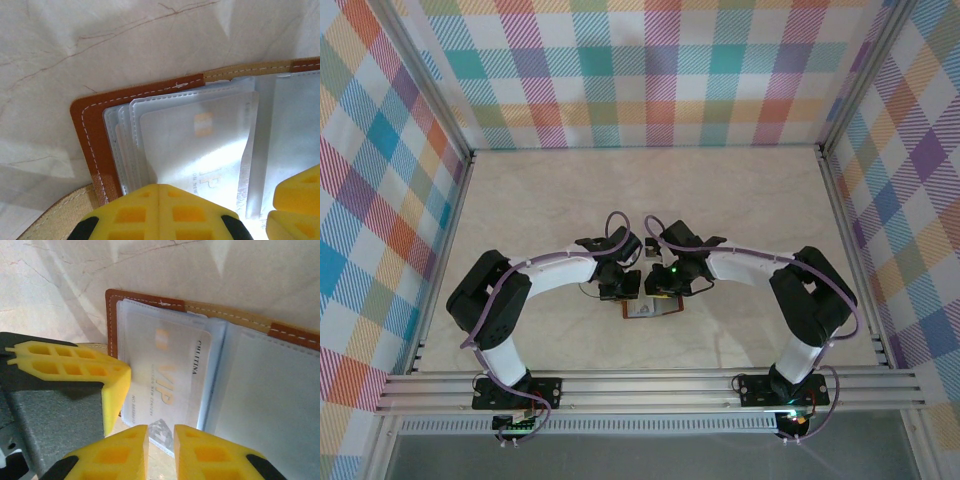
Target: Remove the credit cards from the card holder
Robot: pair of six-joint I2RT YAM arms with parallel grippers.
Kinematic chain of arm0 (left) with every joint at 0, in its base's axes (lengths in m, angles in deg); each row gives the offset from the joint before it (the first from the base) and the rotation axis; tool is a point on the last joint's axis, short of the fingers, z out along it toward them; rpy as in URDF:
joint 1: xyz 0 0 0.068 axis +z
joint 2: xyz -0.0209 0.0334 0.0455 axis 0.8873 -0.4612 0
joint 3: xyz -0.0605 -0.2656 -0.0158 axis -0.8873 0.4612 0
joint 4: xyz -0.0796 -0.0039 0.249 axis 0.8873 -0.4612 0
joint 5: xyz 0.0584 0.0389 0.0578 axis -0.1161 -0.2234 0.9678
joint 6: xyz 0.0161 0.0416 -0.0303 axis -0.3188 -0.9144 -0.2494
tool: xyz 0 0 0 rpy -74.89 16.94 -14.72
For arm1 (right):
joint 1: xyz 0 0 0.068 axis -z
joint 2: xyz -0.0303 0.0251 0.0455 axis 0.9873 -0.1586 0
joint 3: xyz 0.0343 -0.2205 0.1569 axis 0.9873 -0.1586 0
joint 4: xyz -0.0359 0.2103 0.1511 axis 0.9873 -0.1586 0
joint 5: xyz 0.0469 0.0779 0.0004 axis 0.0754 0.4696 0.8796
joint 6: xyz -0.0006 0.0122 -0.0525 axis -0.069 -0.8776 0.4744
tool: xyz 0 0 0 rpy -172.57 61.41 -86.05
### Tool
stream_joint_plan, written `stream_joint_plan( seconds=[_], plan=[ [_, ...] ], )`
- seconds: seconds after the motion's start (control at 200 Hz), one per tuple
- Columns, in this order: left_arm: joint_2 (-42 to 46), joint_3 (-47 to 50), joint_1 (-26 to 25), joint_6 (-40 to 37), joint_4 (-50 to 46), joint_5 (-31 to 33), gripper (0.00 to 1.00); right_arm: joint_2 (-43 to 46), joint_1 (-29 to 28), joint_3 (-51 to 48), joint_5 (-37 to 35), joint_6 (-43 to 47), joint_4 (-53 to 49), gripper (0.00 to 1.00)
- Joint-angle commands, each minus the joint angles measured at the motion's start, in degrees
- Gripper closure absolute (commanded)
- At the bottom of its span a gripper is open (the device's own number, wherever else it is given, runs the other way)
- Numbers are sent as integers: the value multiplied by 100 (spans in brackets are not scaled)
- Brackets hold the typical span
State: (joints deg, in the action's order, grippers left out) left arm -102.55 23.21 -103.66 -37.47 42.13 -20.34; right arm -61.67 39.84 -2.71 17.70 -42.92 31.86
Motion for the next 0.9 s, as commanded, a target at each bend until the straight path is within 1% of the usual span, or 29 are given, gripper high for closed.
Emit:
stream_joint_plan(
  seconds=[0.0, 0.115, 0.185, 0.415, 0.675, 0.805, 0.895],
  plan=[
    [-141, -23, 52, -93, -269, 116, 98, -153, 69, 5, 89, -36, 75, 79],
    [-145, -4, 52, -83, -246, 98, 98, -190, 120, -4, -98, 10, -57, 80],
    [-150, -3, 58, -76, -234, 89, 98, -239, 144, -4, -85, 48, -59, 81],
    [-169, 23, 55, -44, -189, 50, 98, -499, 166, -35, 183, 83, 116, 82],
    [-165, 66, 58, -7, -103, -20, 98, -512, 174, -261, 650, -116, 709, 84],
    [-192, 81, 55, 21, -63, -55, 98, -542, 192, -307, 756, -150, 818, 84],
    [-182, 76, 45, 20, -59, -63, 98, -522, 206, -344, 753, -155, 842, 87]
  ],
)
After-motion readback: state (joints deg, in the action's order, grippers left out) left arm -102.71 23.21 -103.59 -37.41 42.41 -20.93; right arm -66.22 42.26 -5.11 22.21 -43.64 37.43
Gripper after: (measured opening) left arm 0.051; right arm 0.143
